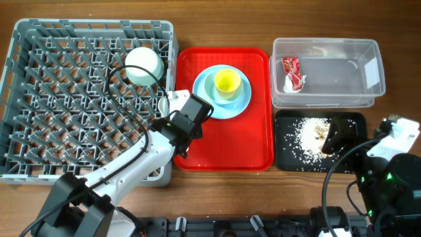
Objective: Sort waste into correct bins and load items into the dishwasher rack
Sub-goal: 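Move the left gripper back to the white fork on the tray, then grasp the white fork handle with the left gripper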
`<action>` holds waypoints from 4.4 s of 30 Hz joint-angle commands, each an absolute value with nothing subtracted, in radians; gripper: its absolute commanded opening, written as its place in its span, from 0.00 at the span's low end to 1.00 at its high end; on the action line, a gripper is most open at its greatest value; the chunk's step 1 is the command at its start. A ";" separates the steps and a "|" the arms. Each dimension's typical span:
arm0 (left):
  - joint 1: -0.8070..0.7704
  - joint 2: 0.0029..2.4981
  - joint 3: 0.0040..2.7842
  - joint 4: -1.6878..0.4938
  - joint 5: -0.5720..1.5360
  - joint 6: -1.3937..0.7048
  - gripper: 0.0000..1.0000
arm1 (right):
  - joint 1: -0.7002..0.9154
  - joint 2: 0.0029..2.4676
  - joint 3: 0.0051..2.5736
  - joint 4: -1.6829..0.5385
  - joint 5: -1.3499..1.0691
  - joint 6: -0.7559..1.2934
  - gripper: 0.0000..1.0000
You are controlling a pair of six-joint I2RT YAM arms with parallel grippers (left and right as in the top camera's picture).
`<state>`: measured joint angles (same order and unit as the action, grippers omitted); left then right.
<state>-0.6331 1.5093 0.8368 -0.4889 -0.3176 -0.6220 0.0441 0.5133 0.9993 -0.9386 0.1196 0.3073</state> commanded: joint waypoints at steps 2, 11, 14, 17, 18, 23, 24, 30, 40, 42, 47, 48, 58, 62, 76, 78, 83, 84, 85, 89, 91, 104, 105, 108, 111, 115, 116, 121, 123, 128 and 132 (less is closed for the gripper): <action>-0.638 1.546 0.828 -0.484 -0.345 -0.580 0.17 | 0.041 0.513 1.008 -0.936 0.110 0.289 1.00; -0.645 1.644 0.828 -0.447 -0.325 -0.580 0.17 | 0.041 0.513 1.008 -0.936 0.110 0.289 1.00; -0.669 1.654 0.828 -0.433 -0.323 -0.580 0.17 | 0.041 0.513 1.008 -0.936 0.110 0.290 0.99; -0.702 1.656 0.828 -0.417 -0.328 -0.579 0.18 | 0.041 0.513 1.008 -0.936 0.110 0.289 1.00; -0.711 1.657 0.828 -0.413 -0.342 -0.569 0.18 | 0.041 0.513 1.008 -0.936 0.110 0.290 1.00; -0.718 1.657 0.828 -0.404 -0.430 -0.475 0.18 | 0.041 0.513 1.008 -0.936 0.110 0.289 1.00; -0.718 1.657 0.828 -0.403 -0.448 -0.455 0.18 | 0.041 0.513 1.008 -0.936 0.110 0.290 1.00; -0.723 1.664 0.828 -0.402 -0.469 -0.419 0.17 | 0.041 0.513 1.008 -0.936 0.110 0.290 1.00; -0.723 1.724 0.828 -0.377 -0.468 -0.434 0.18 | 0.041 0.513 1.008 -0.936 0.110 0.290 1.00; -0.723 1.730 0.828 -0.365 -0.412 -0.434 0.18 | 0.041 0.513 1.008 -0.936 0.110 0.289 1.00; -0.723 1.744 0.828 -0.350 -0.316 -0.433 0.17 | 0.041 0.513 1.008 -0.936 0.110 0.289 1.00; -0.723 1.743 0.829 -0.346 -0.325 -0.433 0.17 | 0.041 0.513 1.008 -0.936 0.110 0.290 1.00; -0.852 1.743 0.887 -0.424 -0.571 -0.426 0.04 | 0.041 0.513 1.008 -0.936 0.110 0.290 0.99; -0.914 1.743 0.887 -0.424 -0.724 -0.427 0.04 | 0.041 0.513 1.008 -0.936 0.110 0.290 1.00; -0.748 1.750 0.885 -0.476 -0.592 -0.566 0.12 | 0.041 0.513 1.008 -0.936 0.110 0.290 1.00; -0.744 1.750 0.885 -0.476 -0.591 -0.566 0.12 | 0.041 0.513 1.008 -0.936 0.110 0.289 1.00; -0.745 1.751 0.884 -0.476 -0.560 -0.566 0.12 | 0.041 0.513 1.008 -0.936 0.110 0.289 1.00; -0.745 1.751 0.883 -0.476 -0.556 -0.566 0.12 | 0.041 0.513 1.008 -0.936 0.110 0.290 1.00; -0.744 1.751 0.880 -0.475 -0.553 -0.566 0.12 | 0.041 0.513 1.008 -0.936 0.110 0.289 1.00; -0.744 1.751 0.852 -0.449 -0.554 -0.566 0.12 | 0.041 0.513 1.008 -0.936 0.110 0.290 1.00; -0.744 1.751 0.848 -0.445 -0.555 -0.566 0.12 | 0.041 0.513 1.008 -0.936 0.110 0.290 1.00; -0.744 1.751 0.848 -0.369 -0.307 -0.562 0.15 | 0.041 0.513 1.008 -0.936 0.110 0.290 1.00; -0.745 1.751 0.848 -0.366 -0.292 -0.562 0.15 | 0.041 0.513 1.008 -0.936 0.110 0.289 1.00; -0.746 1.747 0.849 -0.375 -0.326 -0.562 0.14 | 0.041 0.513 1.008 -0.936 0.110 0.289 1.00; -0.746 1.707 0.855 -0.389 -0.349 -0.562 0.15 | 0.041 0.513 1.008 -0.936 0.110 0.290 1.00; -0.746 1.648 0.855 -0.380 -0.385 -0.592 0.21 | 0.041 0.513 1.008 -0.936 0.110 0.290 1.00; -0.746 1.648 0.855 -0.370 -0.387 -0.592 0.24 | 0.041 0.513 1.008 -0.936 0.110 0.289 1.00; -0.744 1.678 0.855 -0.324 -0.390 -0.593 0.24 | 0.041 0.513 1.008 -0.936 0.110 0.289 1.00; -0.742 1.705 0.855 -0.324 -0.403 -0.605 0.23 | 0.041 0.513 1.008 -0.936 0.110 0.289 1.00; -0.741 1.768 0.855 -0.313 -0.441 -0.672 0.25 | 0.041 0.513 1.008 -0.936 0.110 0.289 1.00; -0.741 1.815 0.855 -0.289 -0.387 -0.671 0.20 | 0.041 0.513 1.008 -0.936 0.110 0.290 1.00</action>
